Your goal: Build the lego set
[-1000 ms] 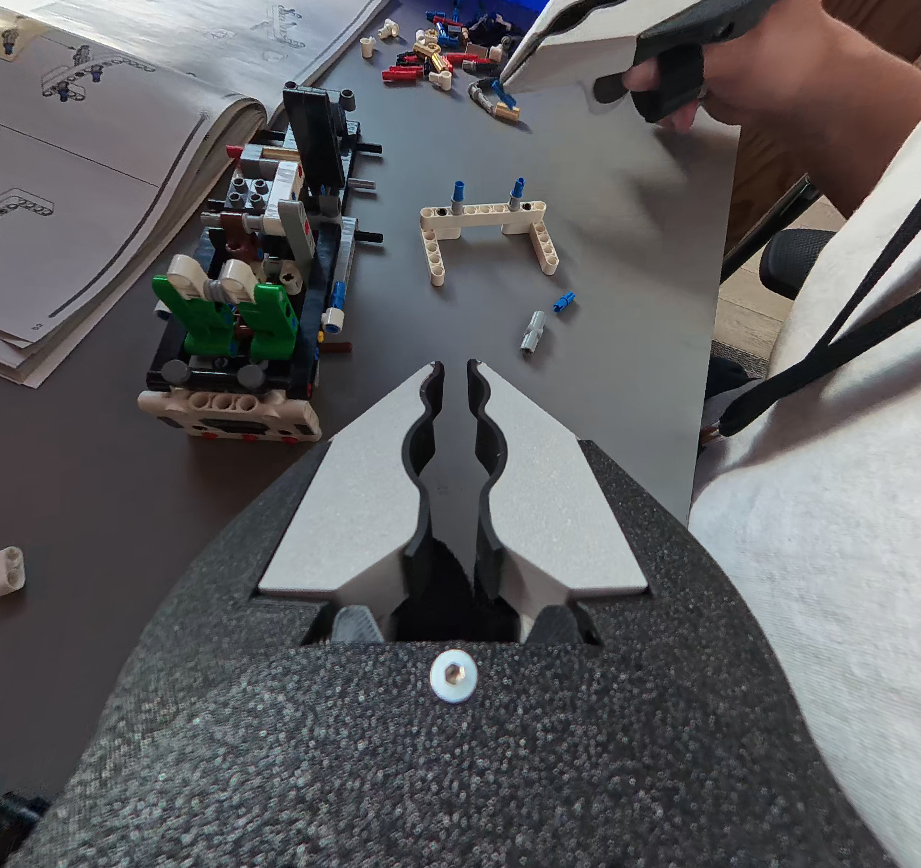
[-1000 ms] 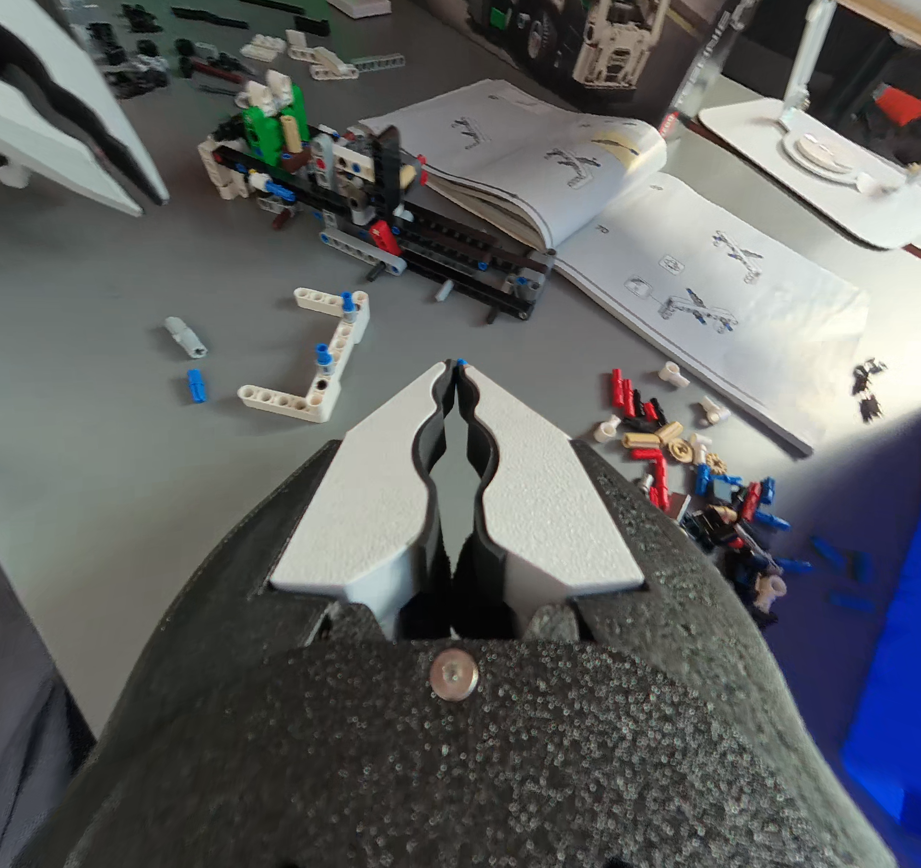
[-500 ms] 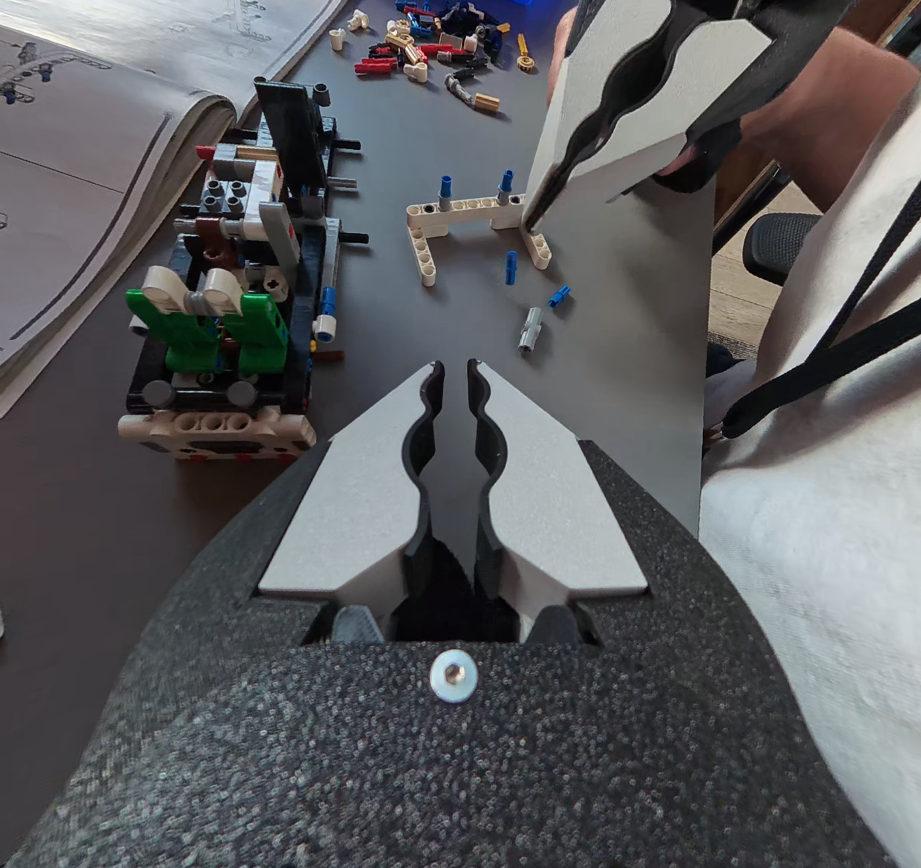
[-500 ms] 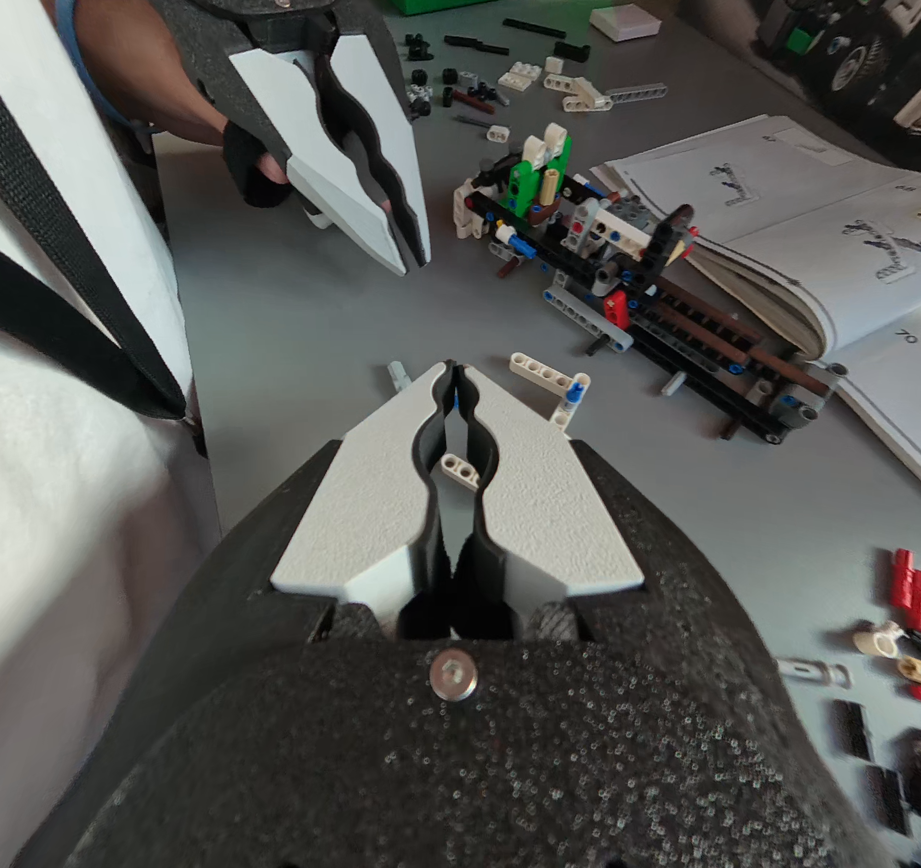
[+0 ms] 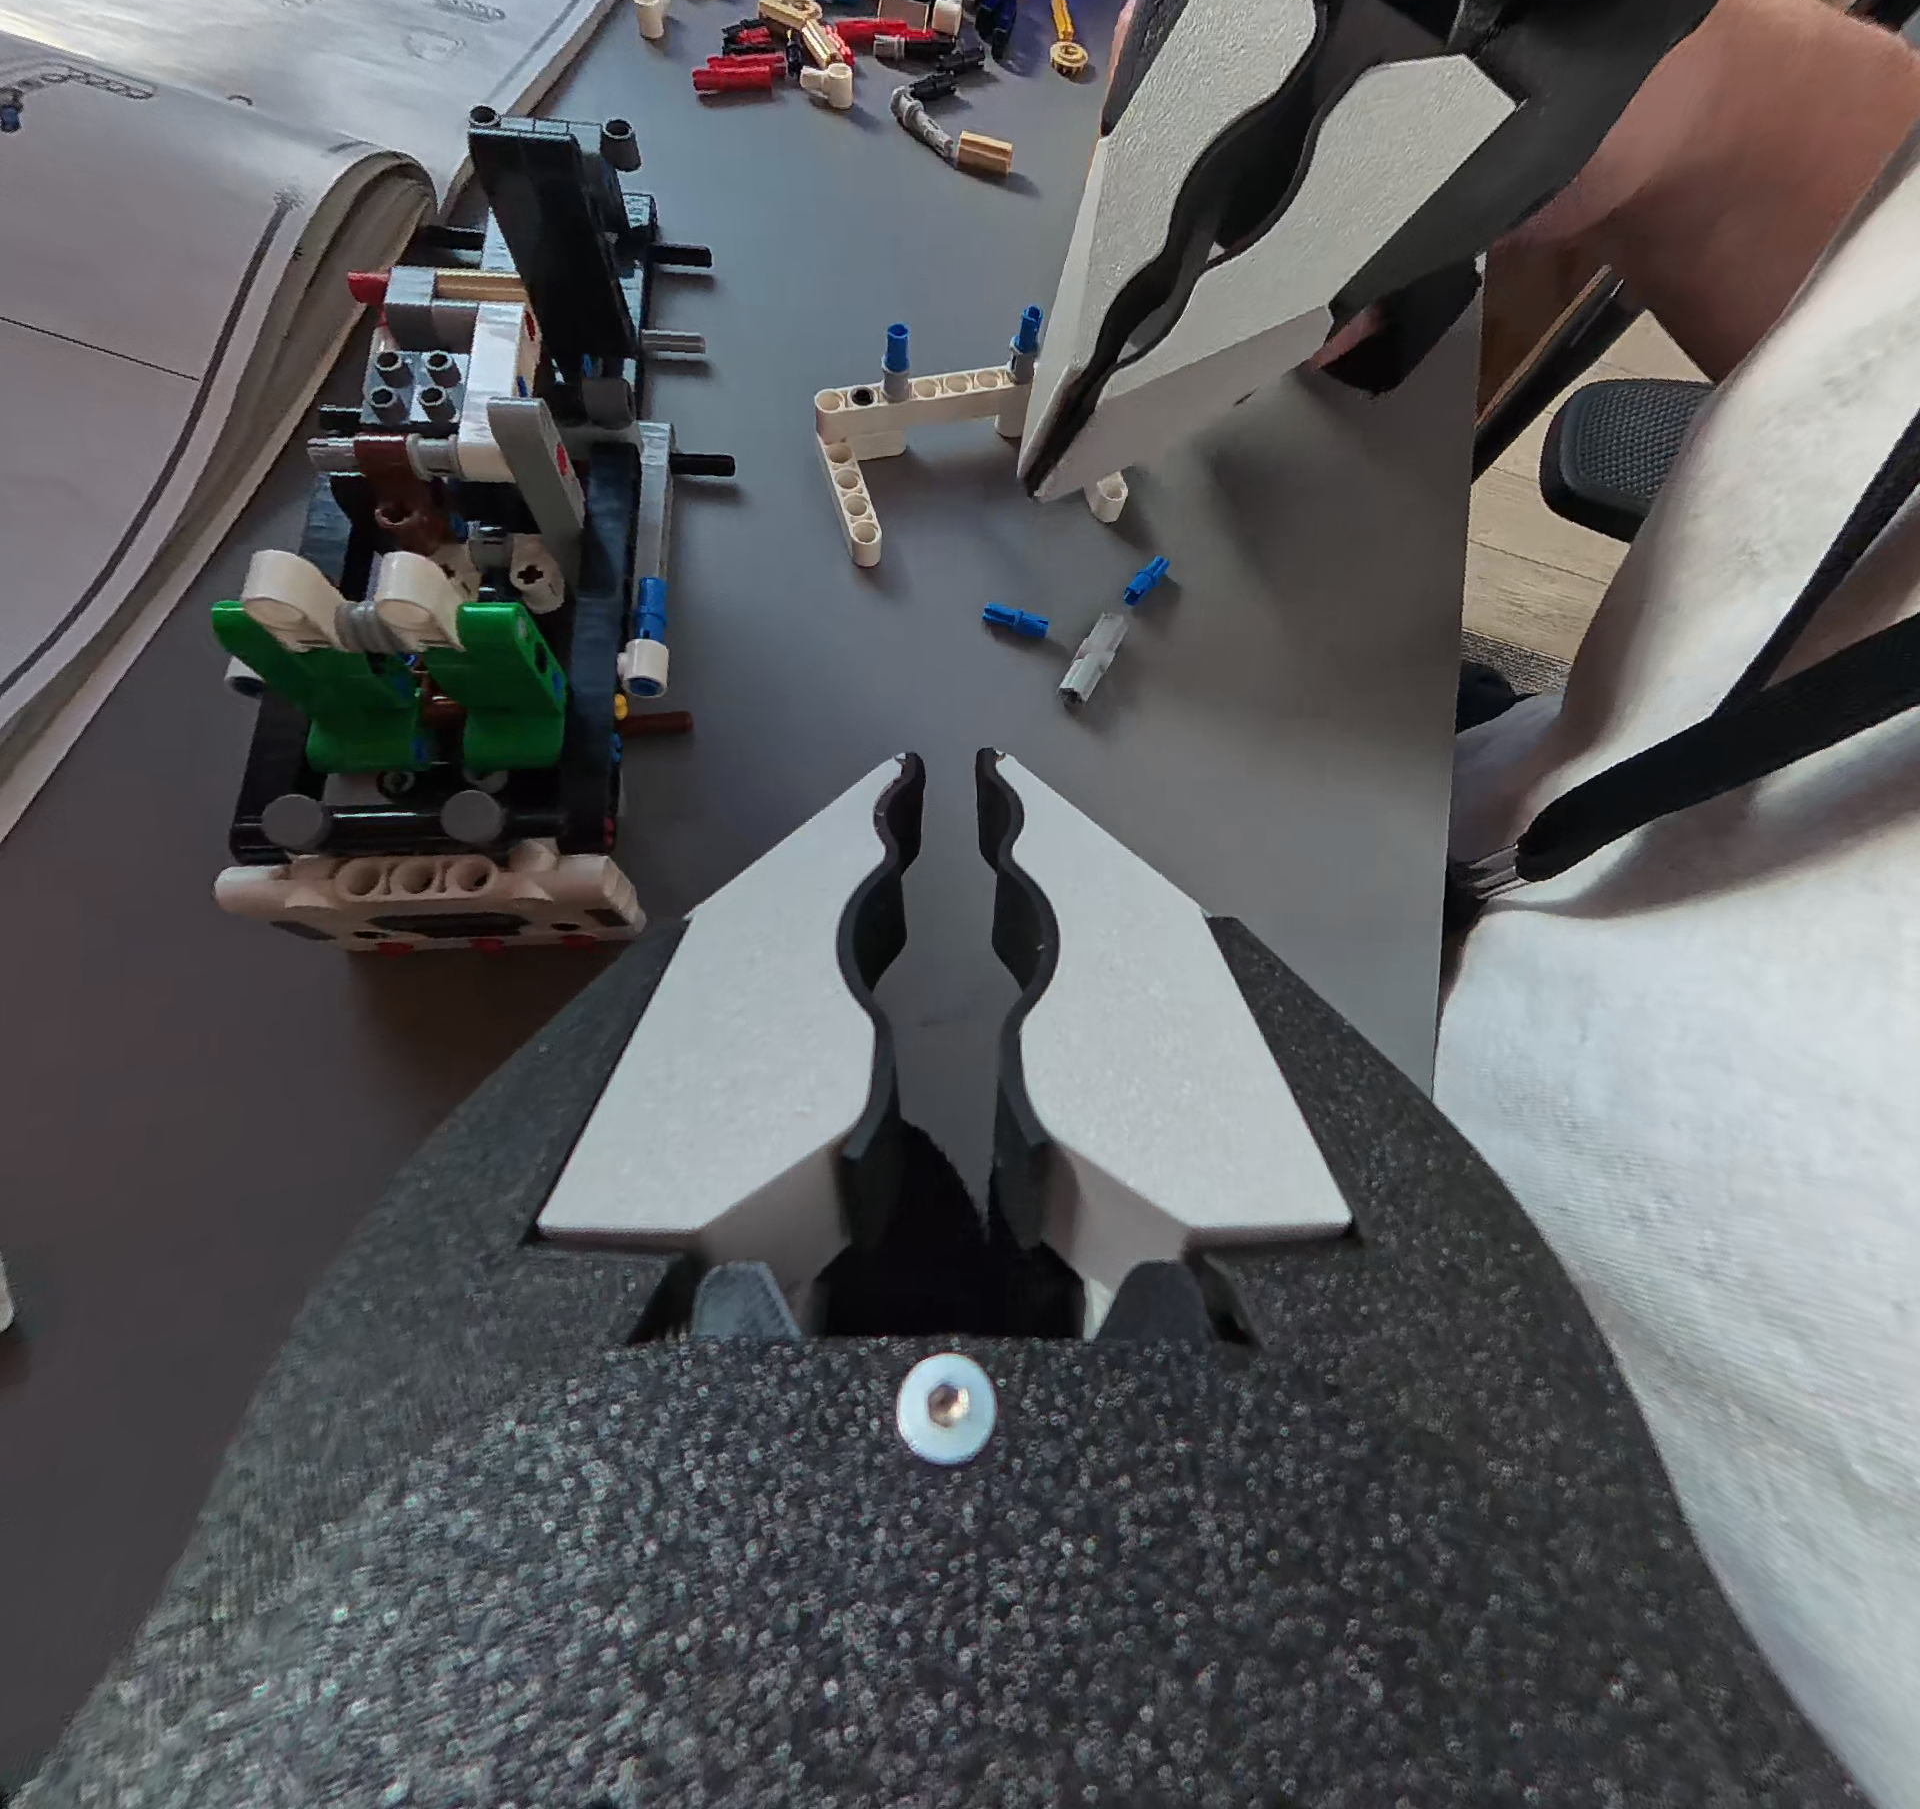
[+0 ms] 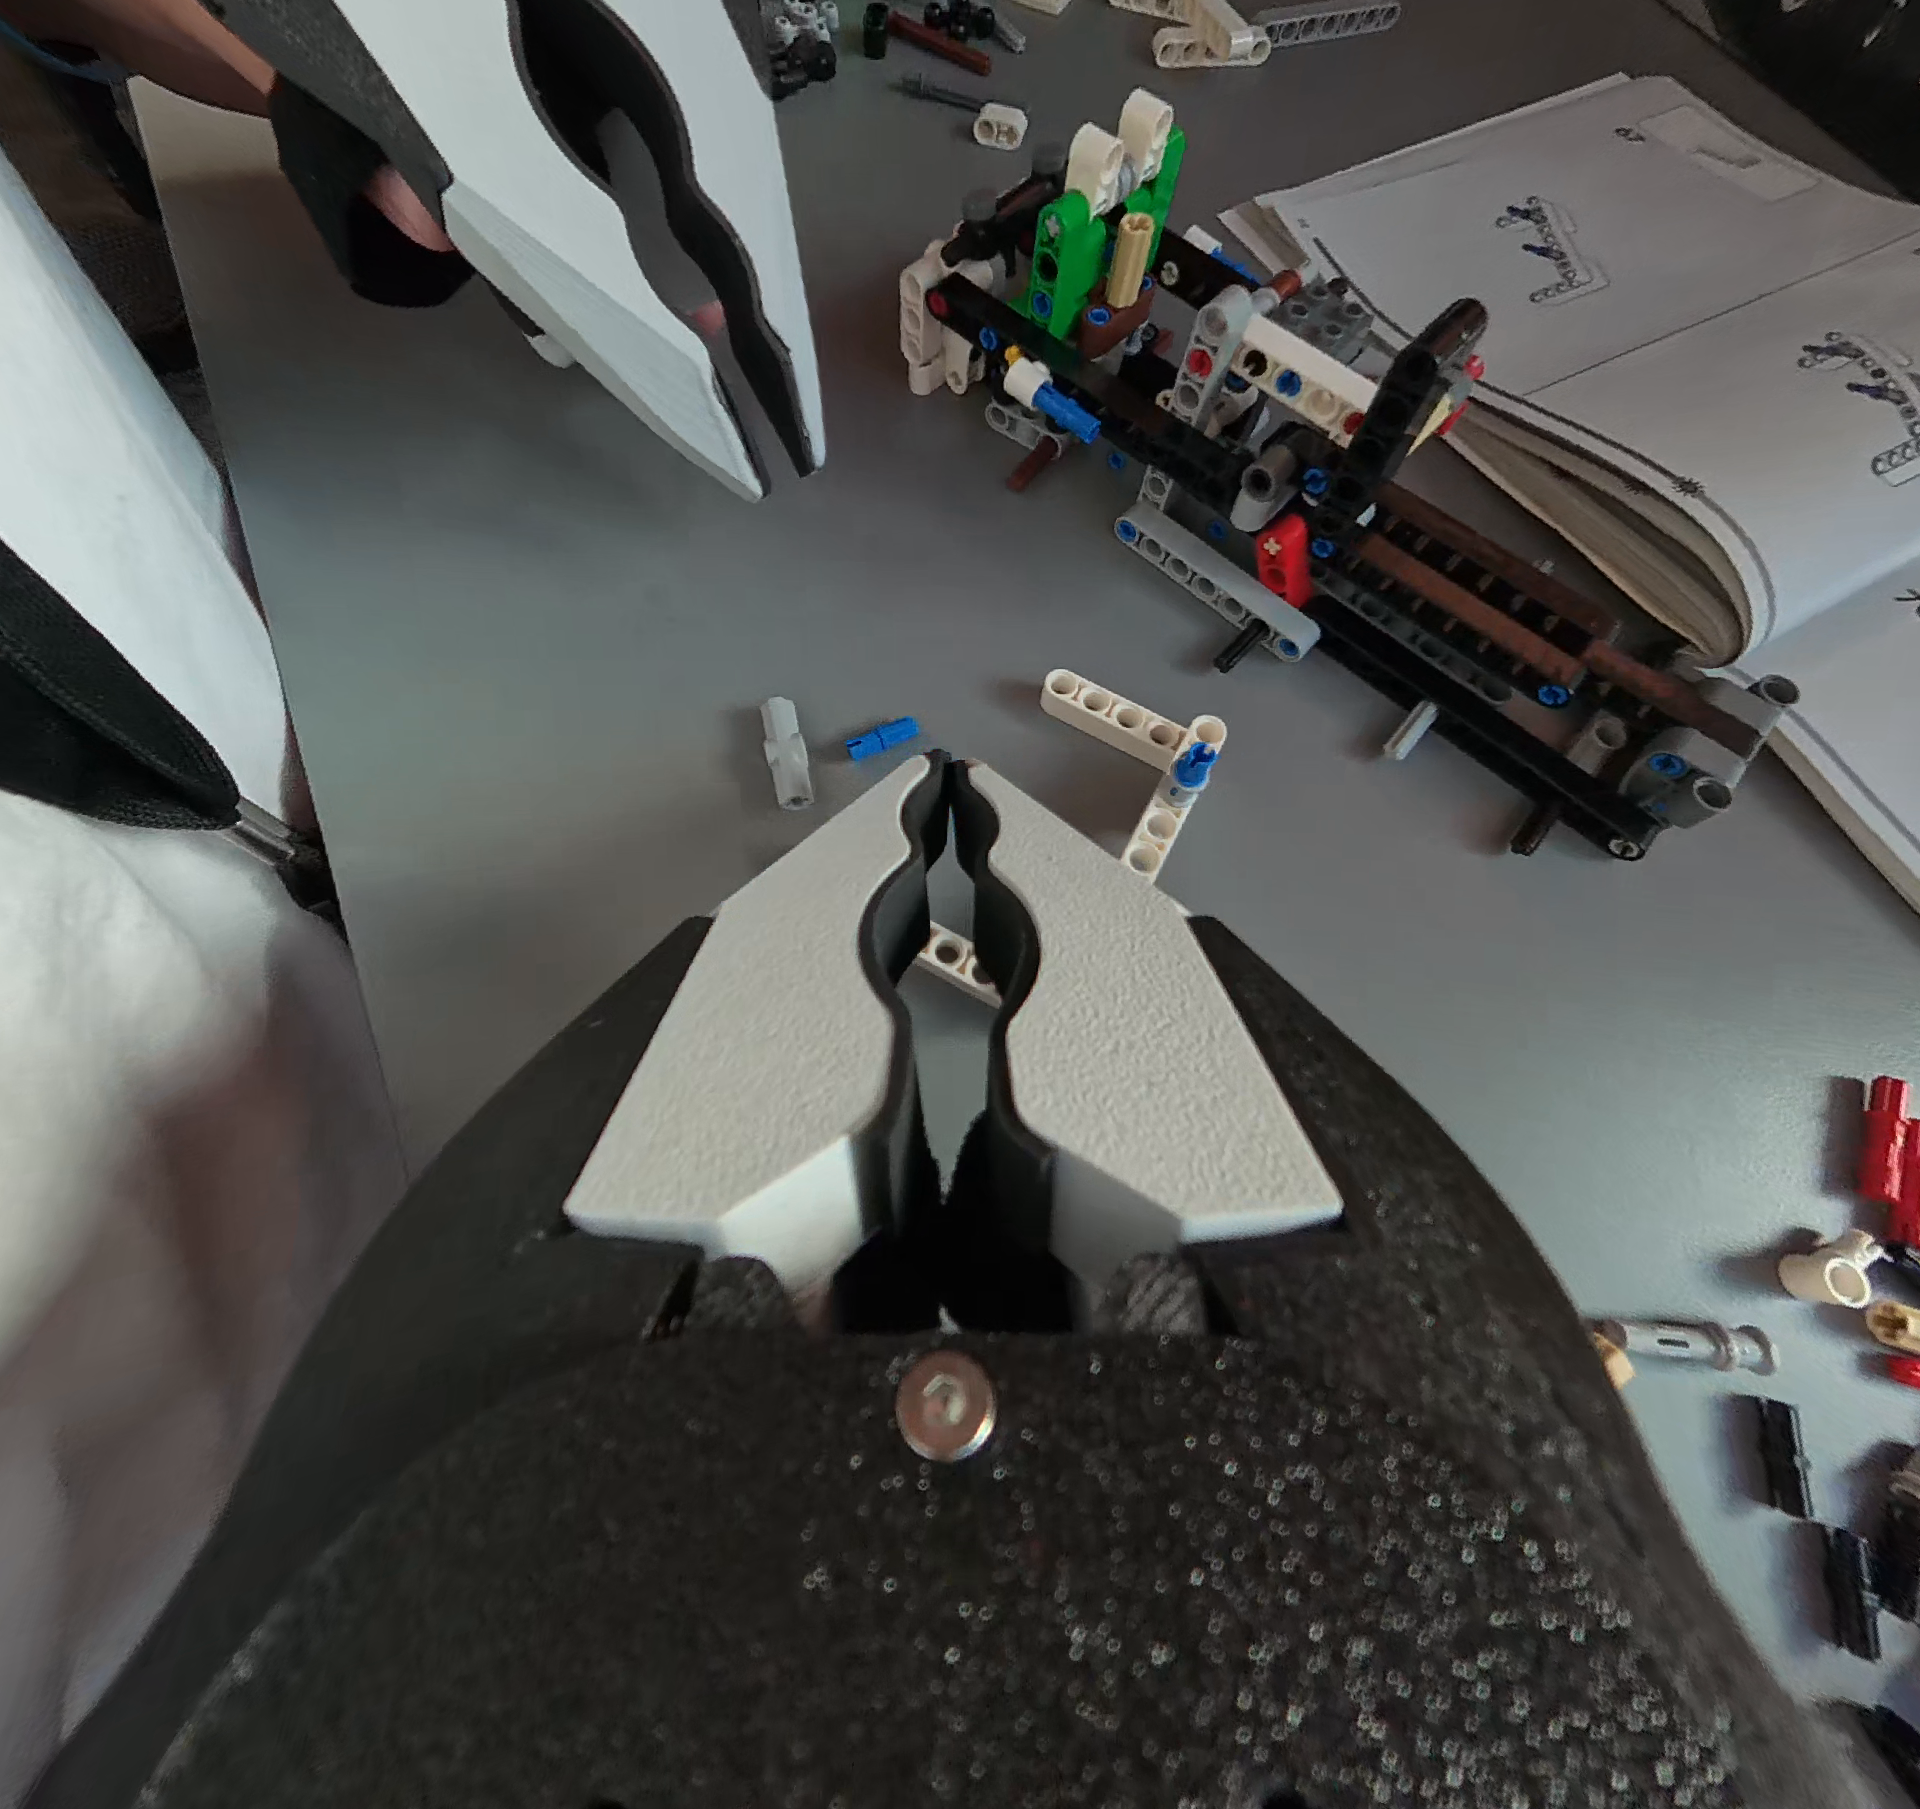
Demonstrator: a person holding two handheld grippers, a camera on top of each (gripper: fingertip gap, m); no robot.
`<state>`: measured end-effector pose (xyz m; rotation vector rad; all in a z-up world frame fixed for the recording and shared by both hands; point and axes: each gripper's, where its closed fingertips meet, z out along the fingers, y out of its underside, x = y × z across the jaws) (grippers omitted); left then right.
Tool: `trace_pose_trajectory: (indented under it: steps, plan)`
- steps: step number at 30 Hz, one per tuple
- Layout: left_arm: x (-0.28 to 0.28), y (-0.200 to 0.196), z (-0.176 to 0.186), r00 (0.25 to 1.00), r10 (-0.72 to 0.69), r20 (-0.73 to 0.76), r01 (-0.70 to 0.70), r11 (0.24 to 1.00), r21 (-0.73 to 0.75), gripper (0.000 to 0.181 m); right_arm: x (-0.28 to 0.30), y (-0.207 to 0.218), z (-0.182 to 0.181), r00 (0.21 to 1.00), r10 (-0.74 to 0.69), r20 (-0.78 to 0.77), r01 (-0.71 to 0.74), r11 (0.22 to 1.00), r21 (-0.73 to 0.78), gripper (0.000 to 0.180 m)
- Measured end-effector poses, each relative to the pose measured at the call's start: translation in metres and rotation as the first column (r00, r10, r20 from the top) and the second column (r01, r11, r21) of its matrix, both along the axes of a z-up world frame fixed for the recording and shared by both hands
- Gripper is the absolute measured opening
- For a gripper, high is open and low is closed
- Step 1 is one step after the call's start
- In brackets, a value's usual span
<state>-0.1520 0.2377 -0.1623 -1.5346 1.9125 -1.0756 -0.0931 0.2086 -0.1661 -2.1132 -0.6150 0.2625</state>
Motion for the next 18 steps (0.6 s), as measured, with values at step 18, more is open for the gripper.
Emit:
trace_pose_trajectory:
  steps: [18]
  plan:
    - [0.022,-0.047,-0.018,0.981,-0.189,-0.047,0.195,0.959,0.204,0.016,-0.021,-0.03,0.001,0.997,0.038,-0.066,-0.039,0.999,-0.017,0.006]
